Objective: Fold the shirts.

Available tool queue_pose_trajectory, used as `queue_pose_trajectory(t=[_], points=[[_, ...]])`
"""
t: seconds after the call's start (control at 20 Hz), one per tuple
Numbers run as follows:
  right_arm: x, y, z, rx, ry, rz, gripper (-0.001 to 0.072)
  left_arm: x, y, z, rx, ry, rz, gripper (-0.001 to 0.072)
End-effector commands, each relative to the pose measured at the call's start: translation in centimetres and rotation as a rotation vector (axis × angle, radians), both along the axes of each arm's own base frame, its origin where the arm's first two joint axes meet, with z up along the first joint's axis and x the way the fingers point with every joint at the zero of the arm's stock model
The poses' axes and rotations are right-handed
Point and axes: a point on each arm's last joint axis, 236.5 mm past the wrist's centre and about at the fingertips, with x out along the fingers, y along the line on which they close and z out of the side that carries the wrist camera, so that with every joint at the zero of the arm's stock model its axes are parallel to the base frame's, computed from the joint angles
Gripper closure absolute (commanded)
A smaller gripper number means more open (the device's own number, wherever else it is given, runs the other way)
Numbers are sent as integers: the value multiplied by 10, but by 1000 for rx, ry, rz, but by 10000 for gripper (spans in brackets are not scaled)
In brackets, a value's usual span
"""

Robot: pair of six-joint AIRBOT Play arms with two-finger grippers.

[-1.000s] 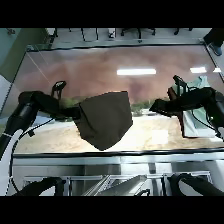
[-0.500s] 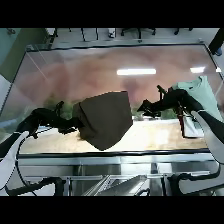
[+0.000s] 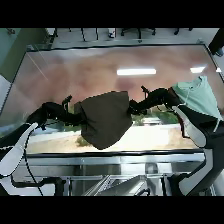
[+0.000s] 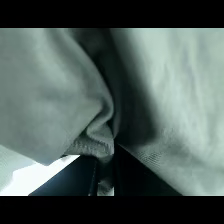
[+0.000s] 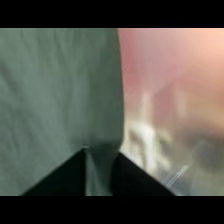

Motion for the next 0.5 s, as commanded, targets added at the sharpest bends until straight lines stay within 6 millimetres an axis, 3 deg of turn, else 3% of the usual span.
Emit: queue_pose_trajectory(t=[0.0, 0.1, 0.2, 0.3, 0.4, 0.45], points=[[15, 20, 3, 25, -30, 18, 686, 11, -9, 23, -35, -21, -36, 693], [31, 27, 29, 52, -89, 24, 687, 24, -13, 52, -51, -75, -64, 694], [49, 31, 85, 90, -192, 62, 688, 47, -17, 104, -64, -198, -90, 695], [55, 31, 176, 132, -351, 124, 688, 68, -20, 186, -78, -370, -93, 695], [42, 27, 289, 154, -587, 181, 687, 74, -22, 294, -91, -605, -98, 695], [26, 23, 350, 157, -728, 192, 687, 68, -22, 356, -98, -740, -95, 695]])
